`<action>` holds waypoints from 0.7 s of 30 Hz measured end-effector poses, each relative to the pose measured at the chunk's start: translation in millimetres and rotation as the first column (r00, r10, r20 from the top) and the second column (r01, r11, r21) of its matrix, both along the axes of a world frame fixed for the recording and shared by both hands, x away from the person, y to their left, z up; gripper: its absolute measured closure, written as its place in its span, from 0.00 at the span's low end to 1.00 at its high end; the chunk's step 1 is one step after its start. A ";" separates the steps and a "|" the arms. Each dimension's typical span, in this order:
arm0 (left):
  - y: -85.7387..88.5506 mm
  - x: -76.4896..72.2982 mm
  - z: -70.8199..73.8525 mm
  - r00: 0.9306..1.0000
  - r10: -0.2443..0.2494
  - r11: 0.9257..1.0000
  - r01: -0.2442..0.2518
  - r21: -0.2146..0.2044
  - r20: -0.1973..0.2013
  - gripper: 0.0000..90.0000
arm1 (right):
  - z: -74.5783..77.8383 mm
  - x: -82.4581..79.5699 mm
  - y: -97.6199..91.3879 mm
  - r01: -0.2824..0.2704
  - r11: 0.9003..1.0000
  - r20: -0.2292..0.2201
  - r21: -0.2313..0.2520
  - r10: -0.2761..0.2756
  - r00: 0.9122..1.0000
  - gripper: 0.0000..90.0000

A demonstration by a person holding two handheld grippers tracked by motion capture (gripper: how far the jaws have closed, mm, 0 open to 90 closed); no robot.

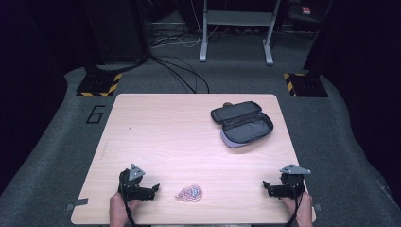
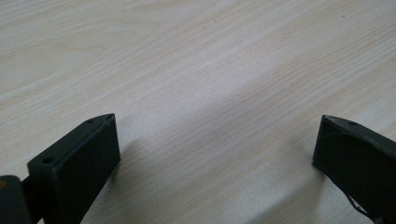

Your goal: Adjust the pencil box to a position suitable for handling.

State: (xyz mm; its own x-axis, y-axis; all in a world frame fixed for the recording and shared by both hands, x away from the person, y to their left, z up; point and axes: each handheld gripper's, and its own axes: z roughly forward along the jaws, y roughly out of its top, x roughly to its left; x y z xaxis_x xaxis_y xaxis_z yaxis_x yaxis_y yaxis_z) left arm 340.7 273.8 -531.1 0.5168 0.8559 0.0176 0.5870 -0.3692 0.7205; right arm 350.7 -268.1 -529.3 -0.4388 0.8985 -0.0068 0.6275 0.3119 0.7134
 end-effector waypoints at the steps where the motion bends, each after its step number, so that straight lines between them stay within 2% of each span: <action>1: 0.0 0.1 0.0 1.000 0.000 1.000 0.000 0.000 0.000 0.01 | 0.1 0.0 -0.2 -0.001 1.000 -0.001 -0.001 0.001 1.000 0.00; 9: 0.4 0.9 0.8 1.000 -0.007 1.000 0.007 0.001 -0.011 0.01 | 0.1 0.0 -0.2 -0.001 1.000 -0.001 0.000 0.001 1.000 0.00; 12: 0.2 1.3 0.1 1.000 -0.004 1.000 0.004 0.001 0.000 0.01 | -0.3 0.1 0.1 0.001 1.000 0.005 0.002 -0.001 1.000 0.00; 14: 1.2 1.8 1.3 1.000 -0.020 1.000 0.020 0.010 -0.012 0.01 | 0.1 -0.1 -0.3 -0.004 1.000 0.000 -0.001 0.004 1.000 0.00; 16: 1.1 1.9 1.0 1.000 -0.024 1.000 0.024 -0.001 -0.010 0.02 | 0.1 0.0 0.0 -0.001 1.000 -0.001 0.001 0.001 1.000 0.00; 18: 1.1 2.0 1.8 0.999 -0.035 0.999 0.035 -0.001 0.006 0.03 | 0.1 0.0 -0.2 -0.003 1.000 0.000 -0.001 0.003 1.000 0.00; 20: -0.2 1.5 3.6 0.998 -0.053 0.998 0.053 -0.028 0.014 0.02 | -0.1 -0.1 -0.2 -0.002 1.000 0.005 0.002 0.002 1.000 0.00; 21: -1.3 0.2 5.7 0.998 -0.061 0.997 0.062 -0.038 0.032 0.02 | -0.2 -0.1 -0.2 -0.002 1.000 0.007 0.004 0.002 1.000 0.00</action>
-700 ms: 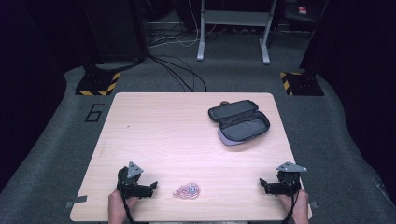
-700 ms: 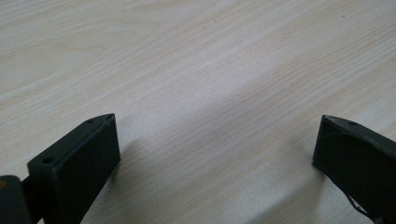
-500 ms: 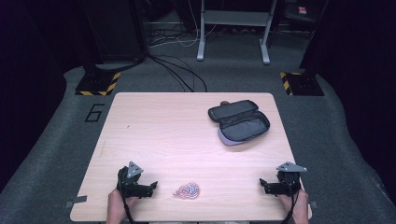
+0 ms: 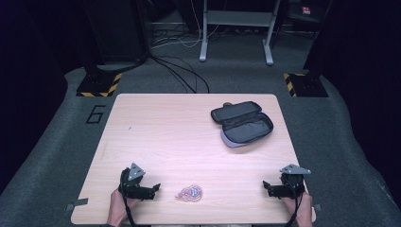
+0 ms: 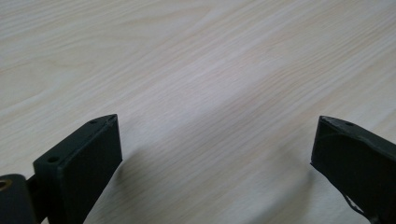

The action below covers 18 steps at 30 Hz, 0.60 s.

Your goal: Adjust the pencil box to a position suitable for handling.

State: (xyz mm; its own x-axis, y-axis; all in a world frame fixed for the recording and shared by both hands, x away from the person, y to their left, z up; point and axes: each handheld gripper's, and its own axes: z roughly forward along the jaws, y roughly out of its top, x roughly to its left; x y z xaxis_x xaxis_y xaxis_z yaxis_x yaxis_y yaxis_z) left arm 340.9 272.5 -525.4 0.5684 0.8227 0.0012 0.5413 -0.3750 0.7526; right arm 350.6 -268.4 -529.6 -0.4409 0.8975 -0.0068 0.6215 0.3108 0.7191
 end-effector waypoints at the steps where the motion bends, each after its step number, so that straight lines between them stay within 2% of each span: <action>1: -1.6 -1.0 2.1 1.000 -0.011 1.000 0.011 -0.012 0.014 0.02 | 0.0 0.0 0.0 0.000 1.000 0.000 0.000 0.000 1.000 0.00; 4: -7.6 -3.0 8.3 0.998 -0.060 0.998 0.061 -0.033 0.020 0.02 | 0.0 -0.1 0.1 0.001 1.000 0.000 0.000 -0.001 1.000 0.00; 8: -21.3 -7.5 12.7 0.990 -0.137 0.989 0.137 -0.046 0.021 0.01 | 0.0 0.0 0.0 0.001 1.000 0.000 0.000 -0.001 1.000 0.00; 9: -24.4 -8.0 13.6 0.987 -0.160 0.986 0.160 -0.038 0.023 0.01 | -0.1 0.0 0.1 0.001 1.000 0.000 0.000 -0.001 1.000 0.00; 13: -40.6 -10.9 13.8 0.974 -0.225 0.973 0.225 -0.049 0.017 0.01 | 0.0 -0.1 0.1 0.001 1.000 -0.001 0.000 -0.001 1.000 0.00; 14: -49.2 -11.8 13.5 0.966 -0.256 0.966 0.257 -0.041 0.017 0.02 | -0.1 -0.1 0.1 0.001 1.000 0.000 0.000 -0.001 1.000 0.00; 15: -49.2 -11.8 13.5 0.966 -0.256 0.966 0.257 -0.041 0.017 0.03 | -0.1 -0.1 0.1 0.001 1.000 0.000 0.000 -0.001 1.000 0.00; 16: -54.0 -11.4 13.2 0.961 -0.277 0.960 0.277 -0.033 0.019 0.03 | 0.0 -0.1 0.1 0.001 1.000 0.000 0.001 -0.001 1.000 0.00; 17: -57.9 -11.7 12.1 0.961 -0.277 0.960 0.278 -0.036 0.026 0.03 | -0.1 -0.1 0.2 0.002 1.000 0.000 0.001 -0.002 1.000 0.00; 18: -61.6 -11.6 12.0 0.956 -0.294 0.955 0.295 -0.033 0.021 0.04 | -0.1 -0.1 0.2 0.002 1.000 0.000 0.001 -0.002 1.000 0.00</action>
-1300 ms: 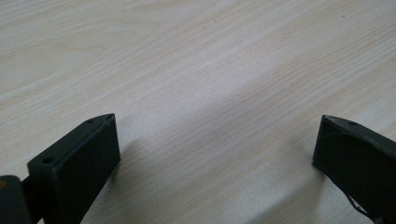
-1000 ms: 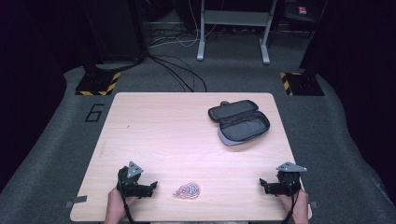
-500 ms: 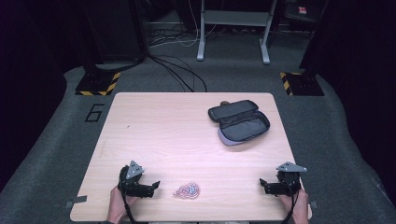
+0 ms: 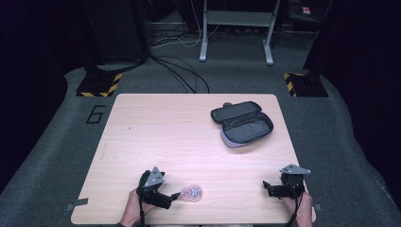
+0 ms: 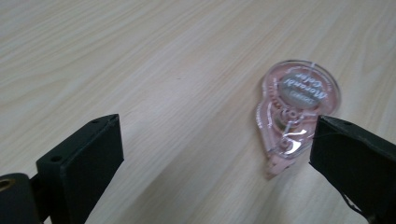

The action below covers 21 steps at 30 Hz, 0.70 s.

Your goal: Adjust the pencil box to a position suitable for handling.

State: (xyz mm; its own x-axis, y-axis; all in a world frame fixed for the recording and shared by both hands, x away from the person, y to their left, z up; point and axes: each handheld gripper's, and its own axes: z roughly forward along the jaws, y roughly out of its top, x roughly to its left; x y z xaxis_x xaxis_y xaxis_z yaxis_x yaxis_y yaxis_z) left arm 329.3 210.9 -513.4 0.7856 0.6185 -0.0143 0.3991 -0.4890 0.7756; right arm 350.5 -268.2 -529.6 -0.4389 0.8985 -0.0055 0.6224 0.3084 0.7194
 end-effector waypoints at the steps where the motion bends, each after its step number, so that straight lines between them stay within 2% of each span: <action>1: -3.4 0.0 -0.1 1.000 -0.018 1.000 0.019 0.003 -0.002 0.05 | 0.0 0.0 0.0 0.000 1.000 0.000 0.000 0.000 1.000 0.00; 5: -17.2 -1.4 -3.9 0.998 -0.064 0.998 0.064 0.000 -0.004 0.11 | -0.1 0.0 0.1 0.001 1.000 0.002 0.001 -0.001 1.000 0.00; 6: -19.3 -1.6 -4.4 0.996 -0.086 0.996 0.086 0.003 -0.008 0.16 | -0.1 0.0 0.2 0.001 1.000 0.002 0.002 -0.001 1.000 0.00; 9: -26.4 -3.3 -6.4 0.993 -0.118 0.993 0.118 0.009 0.003 0.18 | 0.0 -0.1 0.1 -0.001 1.000 0.001 0.002 0.001 1.000 0.00; 10: -28.9 -4.1 -7.2 0.992 -0.122 0.992 0.122 0.009 0.009 0.21 | 0.0 -0.1 0.1 -0.001 1.000 0.002 0.002 0.001 1.000 0.00; 12: -32.2 -4.2 -8.1 0.988 -0.151 0.988 0.151 0.010 0.004 0.25 | 0.0 -0.1 0.1 -0.001 1.000 0.002 0.002 0.001 1.000 0.00; 14: -35.9 -4.3 -9.6 0.987 -0.159 0.987 0.159 0.018 0.013 0.27 | 0.0 -0.1 0.1 -0.001 1.000 0.002 0.002 0.001 1.000 0.00; 15: -36.8 -4.2 -10.2 0.984 -0.179 0.984 0.179 0.016 0.013 0.30 | 0.0 -0.1 0.1 -0.001 1.000 0.002 0.002 0.001 1.000 0.01; 16: -38.2 -4.6 -11.2 0.985 -0.174 0.985 0.173 0.021 0.024 0.35 | 0.5 -1.4 2.0 0.010 1.000 0.002 -0.001 -0.010 1.000 0.01; 17: -38.6 -4.2 -12.1 0.982 -0.189 0.982 0.189 0.015 0.020 0.35 | 0.3 -1.6 1.5 -0.003 1.000 0.016 -0.010 0.003 1.000 0.01; 20: -40.8 -4.6 -14.3 0.978 -0.205 0.979 0.205 0.017 0.025 0.37 | 0.4 -2.0 1.9 0.002 1.000 0.016 -0.008 -0.002 1.000 0.01; 21: -40.7 -4.5 -13.6 0.975 -0.222 0.975 0.221 0.025 0.023 0.39 | 0.5 -1.6 1.5 -0.003 1.000 0.010 -0.008 0.003 1.000 0.01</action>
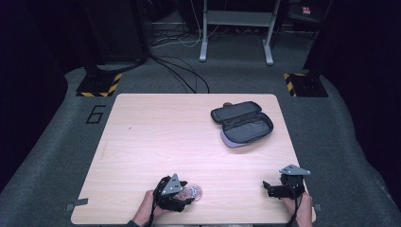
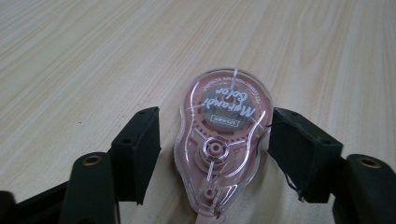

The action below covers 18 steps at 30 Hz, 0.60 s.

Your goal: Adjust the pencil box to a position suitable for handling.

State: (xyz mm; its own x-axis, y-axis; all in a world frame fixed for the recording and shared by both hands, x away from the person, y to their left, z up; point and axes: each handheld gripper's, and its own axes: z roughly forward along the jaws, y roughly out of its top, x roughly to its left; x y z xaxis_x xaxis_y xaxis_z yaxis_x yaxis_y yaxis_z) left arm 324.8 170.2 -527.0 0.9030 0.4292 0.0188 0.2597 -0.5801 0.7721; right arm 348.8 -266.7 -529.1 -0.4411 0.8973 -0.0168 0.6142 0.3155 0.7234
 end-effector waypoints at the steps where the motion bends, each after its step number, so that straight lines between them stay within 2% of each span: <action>1: -0.7 0.0 -0.2 1.000 -0.002 1.000 0.002 0.000 -0.003 0.41 | -0.1 0.0 -0.1 0.003 1.000 -0.001 0.006 -0.003 1.000 0.01; 3: -2.3 -0.2 -0.4 1.000 -0.005 1.000 0.005 0.017 -0.002 0.47 | 0.2 0.1 -0.1 0.004 1.000 -0.011 0.005 -0.004 1.000 0.01; 6: -3.5 -1.0 -0.6 1.000 -0.020 1.000 0.020 0.013 0.006 0.54 | -0.1 0.4 -0.1 0.005 1.000 -0.009 0.008 -0.004 1.000 0.01; 12: -3.0 -2.3 0.1 0.999 -0.033 0.999 0.033 0.018 0.013 0.56 | 0.0 1.2 -1.1 -0.003 1.000 -0.012 0.007 0.003 1.000 0.01; 14: -2.5 -3.7 0.4 0.999 -0.028 1.000 0.028 0.003 0.016 0.56 | 0.0 0.9 -0.9 0.002 1.000 -0.013 0.009 -0.002 1.000 0.01; 18: 2.3 -5.6 2.8 0.999 0.015 1.000 -0.015 -0.012 0.039 0.56 | -0.4 1.5 -1.4 -0.003 1.000 -0.007 0.010 0.003 1.000 0.01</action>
State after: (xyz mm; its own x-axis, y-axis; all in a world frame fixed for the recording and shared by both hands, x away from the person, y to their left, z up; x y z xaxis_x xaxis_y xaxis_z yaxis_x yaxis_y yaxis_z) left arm 319.3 172.5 -524.2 0.8951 0.4433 0.0486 0.2381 -0.5673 0.7883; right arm 350.3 -268.0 -529.5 -0.4435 0.8962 -0.0049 0.6184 0.3099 0.7222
